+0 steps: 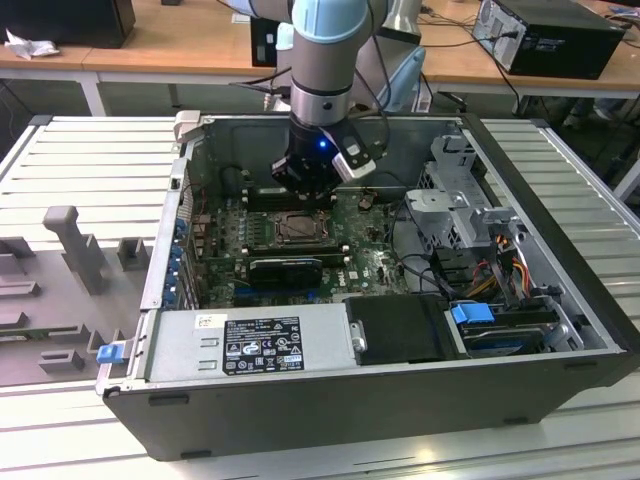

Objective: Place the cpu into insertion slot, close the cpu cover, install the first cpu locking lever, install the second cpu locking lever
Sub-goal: 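Install the first cpu locking lever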

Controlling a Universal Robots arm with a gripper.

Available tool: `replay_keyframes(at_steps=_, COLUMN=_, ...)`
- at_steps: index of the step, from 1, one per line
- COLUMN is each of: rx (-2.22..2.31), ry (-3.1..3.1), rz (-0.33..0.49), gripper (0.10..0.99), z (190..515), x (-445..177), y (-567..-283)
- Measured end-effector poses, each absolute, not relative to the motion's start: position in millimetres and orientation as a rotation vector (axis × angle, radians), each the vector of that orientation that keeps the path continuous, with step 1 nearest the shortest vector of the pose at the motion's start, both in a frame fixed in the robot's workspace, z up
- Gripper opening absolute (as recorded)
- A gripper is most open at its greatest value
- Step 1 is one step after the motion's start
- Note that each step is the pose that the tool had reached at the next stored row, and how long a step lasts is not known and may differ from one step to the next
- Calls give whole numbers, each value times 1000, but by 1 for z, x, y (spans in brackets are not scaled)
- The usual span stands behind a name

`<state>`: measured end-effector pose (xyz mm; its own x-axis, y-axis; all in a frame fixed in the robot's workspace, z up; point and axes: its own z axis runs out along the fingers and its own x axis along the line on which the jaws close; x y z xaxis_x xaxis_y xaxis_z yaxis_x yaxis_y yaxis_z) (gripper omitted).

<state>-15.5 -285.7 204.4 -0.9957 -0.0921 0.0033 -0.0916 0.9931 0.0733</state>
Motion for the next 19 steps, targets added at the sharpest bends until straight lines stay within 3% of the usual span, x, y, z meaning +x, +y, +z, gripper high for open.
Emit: replay_keyframes(at_steps=19, rx=145, ry=-3130, rz=-104, gripper=106, z=223, x=-15, y=-289)
